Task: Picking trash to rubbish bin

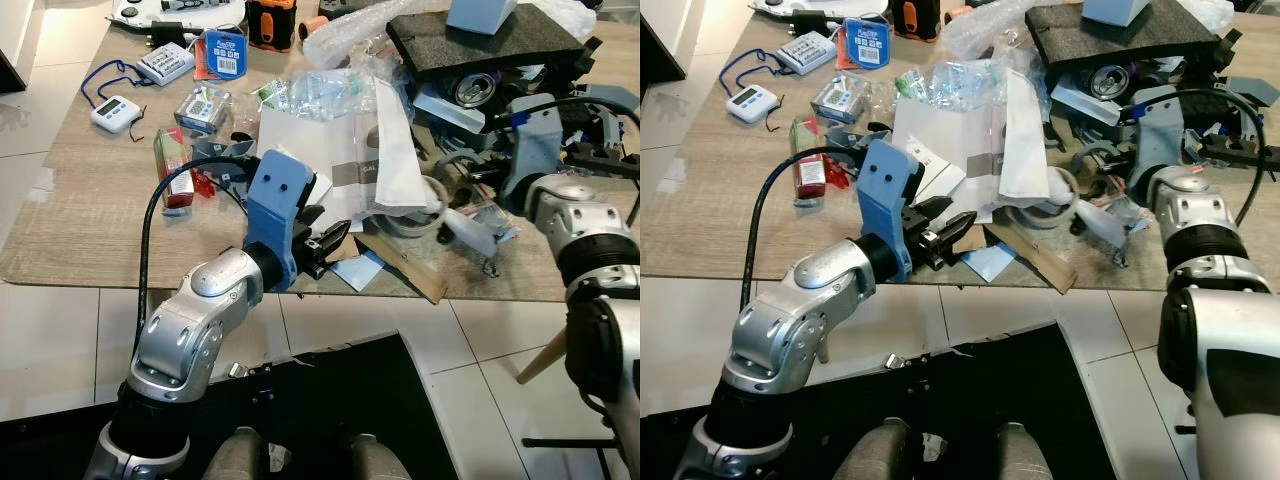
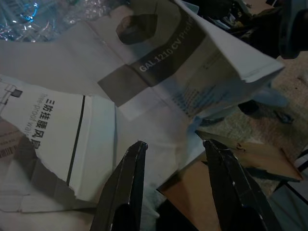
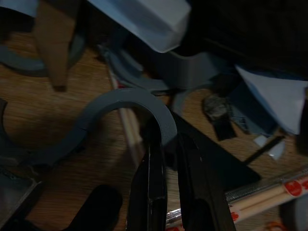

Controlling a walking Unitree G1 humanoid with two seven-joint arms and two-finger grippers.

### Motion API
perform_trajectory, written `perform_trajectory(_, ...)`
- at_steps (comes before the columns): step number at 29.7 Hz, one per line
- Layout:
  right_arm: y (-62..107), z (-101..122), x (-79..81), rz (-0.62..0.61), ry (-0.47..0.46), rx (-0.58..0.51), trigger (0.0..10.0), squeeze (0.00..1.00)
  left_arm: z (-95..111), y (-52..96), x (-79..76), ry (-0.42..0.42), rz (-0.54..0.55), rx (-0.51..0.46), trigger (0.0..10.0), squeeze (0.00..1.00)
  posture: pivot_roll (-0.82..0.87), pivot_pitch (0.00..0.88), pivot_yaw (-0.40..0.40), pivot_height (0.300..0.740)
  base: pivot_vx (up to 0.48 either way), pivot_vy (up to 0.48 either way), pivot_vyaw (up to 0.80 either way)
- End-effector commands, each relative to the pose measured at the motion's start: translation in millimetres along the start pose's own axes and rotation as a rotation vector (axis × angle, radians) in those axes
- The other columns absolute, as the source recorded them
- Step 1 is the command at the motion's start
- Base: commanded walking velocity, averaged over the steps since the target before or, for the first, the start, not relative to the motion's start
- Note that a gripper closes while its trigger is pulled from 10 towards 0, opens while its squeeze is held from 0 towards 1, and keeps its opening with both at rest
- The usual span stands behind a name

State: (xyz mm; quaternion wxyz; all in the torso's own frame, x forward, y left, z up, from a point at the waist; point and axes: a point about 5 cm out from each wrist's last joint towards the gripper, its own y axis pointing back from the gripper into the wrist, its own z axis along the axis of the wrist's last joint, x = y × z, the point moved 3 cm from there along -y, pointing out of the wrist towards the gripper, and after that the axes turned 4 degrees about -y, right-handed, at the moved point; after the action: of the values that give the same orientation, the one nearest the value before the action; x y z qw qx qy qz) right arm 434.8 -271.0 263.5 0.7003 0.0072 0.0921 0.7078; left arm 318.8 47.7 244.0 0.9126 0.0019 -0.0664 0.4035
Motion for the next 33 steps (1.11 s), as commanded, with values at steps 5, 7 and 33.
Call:
perform_trajectory(5, 9.7, 19.4, -17.7, 0.028, -0.065, -0.03, 0.0, 0.0, -3.0, 0.8, -1.0, -0.009, -0.005, 0.008, 10.0, 0.0, 0.04, 0.329, -0.012, 0.74, 0.0, 0.0, 0.0)
perform_trajectory(7, 10.9, 22.5, -17.4, 0.053, -0.062, -0.031, 0.0, 0.0, -3.0, 0.3, -1.1, -0.009, -0.007, 0.007, 10.0, 0.0, 0.03, 0.327, -0.011, 0.74, 0.0, 0.0, 0.0)
perform_trajectory(33, 54.2, 103.5, -69.8, 0.029, -0.236, -0.404, 0.0, 0.0, 1.1, -1.7, 9.7, -0.011, 0.029, -0.019, 10.0, 0.0, 0.04, 0.284, 0.006, 0.74, 0.0, 0.0, 0.0)
